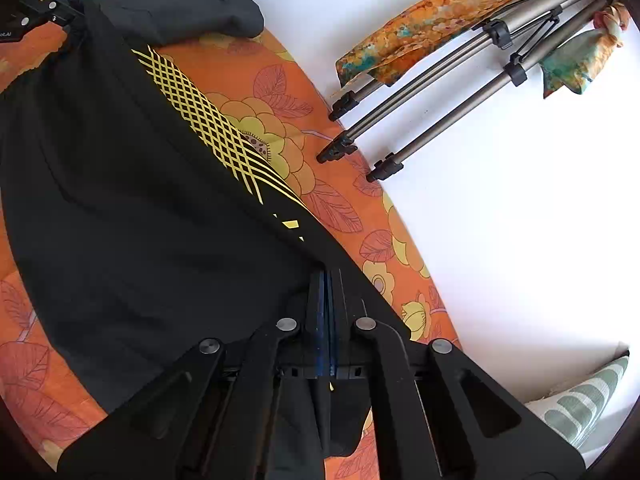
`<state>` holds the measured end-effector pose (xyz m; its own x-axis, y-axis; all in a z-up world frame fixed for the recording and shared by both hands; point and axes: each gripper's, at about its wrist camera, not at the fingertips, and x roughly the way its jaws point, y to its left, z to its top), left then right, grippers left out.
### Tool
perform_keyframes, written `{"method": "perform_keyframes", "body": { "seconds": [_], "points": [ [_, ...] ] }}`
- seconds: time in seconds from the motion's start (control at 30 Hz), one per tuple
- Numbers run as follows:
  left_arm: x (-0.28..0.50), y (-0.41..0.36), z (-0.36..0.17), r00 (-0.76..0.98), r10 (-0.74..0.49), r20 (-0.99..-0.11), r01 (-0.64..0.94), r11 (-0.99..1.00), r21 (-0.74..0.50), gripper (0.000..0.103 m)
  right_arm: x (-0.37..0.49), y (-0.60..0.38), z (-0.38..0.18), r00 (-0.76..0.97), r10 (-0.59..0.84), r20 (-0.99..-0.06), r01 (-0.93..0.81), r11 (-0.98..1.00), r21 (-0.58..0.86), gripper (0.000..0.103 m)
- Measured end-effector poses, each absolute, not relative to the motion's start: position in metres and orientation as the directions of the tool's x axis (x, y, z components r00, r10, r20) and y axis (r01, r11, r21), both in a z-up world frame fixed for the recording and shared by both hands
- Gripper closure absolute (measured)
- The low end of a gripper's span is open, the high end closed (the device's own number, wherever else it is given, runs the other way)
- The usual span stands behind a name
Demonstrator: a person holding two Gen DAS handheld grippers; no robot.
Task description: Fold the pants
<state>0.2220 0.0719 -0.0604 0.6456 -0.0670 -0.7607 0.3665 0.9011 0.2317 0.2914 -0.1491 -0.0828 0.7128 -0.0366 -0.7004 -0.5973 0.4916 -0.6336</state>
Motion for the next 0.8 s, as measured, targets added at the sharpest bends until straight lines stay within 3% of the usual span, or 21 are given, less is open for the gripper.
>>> {"method": "perform_keyframes", "body": {
  "seconds": [0.4,0.47,0.5,0.53,0.57,0.6,0.63,0.8],
  "points": [
    [0.276,0.077,-0.095,0.571,-0.019,-0.820,0.362,0.903,0.231,0.095,0.366,-0.128,-0.137,0.669,-0.064,-0.740,-0.619,0.503,-0.603,0.102],
    [0.281,0.079,-0.095,0.564,-0.013,-0.826,0.349,0.910,0.224,0.089,0.373,-0.129,-0.140,0.655,-0.056,-0.754,-0.619,0.532,-0.577,0.101],
    [0.282,0.081,-0.094,0.564,-0.010,-0.826,0.340,0.914,0.221,0.080,0.375,-0.131,-0.140,0.642,-0.047,-0.765,-0.624,0.548,-0.557,0.099],
    [0.284,0.083,-0.092,0.567,-0.001,-0.824,0.327,0.918,0.224,0.061,0.377,-0.134,-0.139,0.627,-0.037,-0.778,-0.631,0.562,-0.535,0.086],
    [0.284,0.085,-0.089,0.577,0.009,-0.816,0.310,0.923,0.229,0.052,0.377,-0.137,-0.135,0.627,-0.028,-0.779,-0.627,0.575,-0.525,0.075],
    [0.283,0.087,-0.085,0.589,0.011,-0.808,0.294,0.928,0.227,0.041,0.375,-0.141,-0.130,0.632,-0.015,-0.775,-0.620,0.591,-0.517,0.049],
    [0.283,0.090,-0.081,0.594,0.005,-0.805,0.284,0.934,0.215,0.039,0.373,-0.146,-0.122,0.640,0.012,-0.768,-0.612,0.613,-0.501,0.035],
    [0.277,0.104,-0.061,0.615,0.011,-0.789,0.216,0.959,0.181,0.039,0.364,-0.194,-0.071,0.669,0.113,-0.734,-0.524,0.773,-0.359,0.034]
  ]
}}
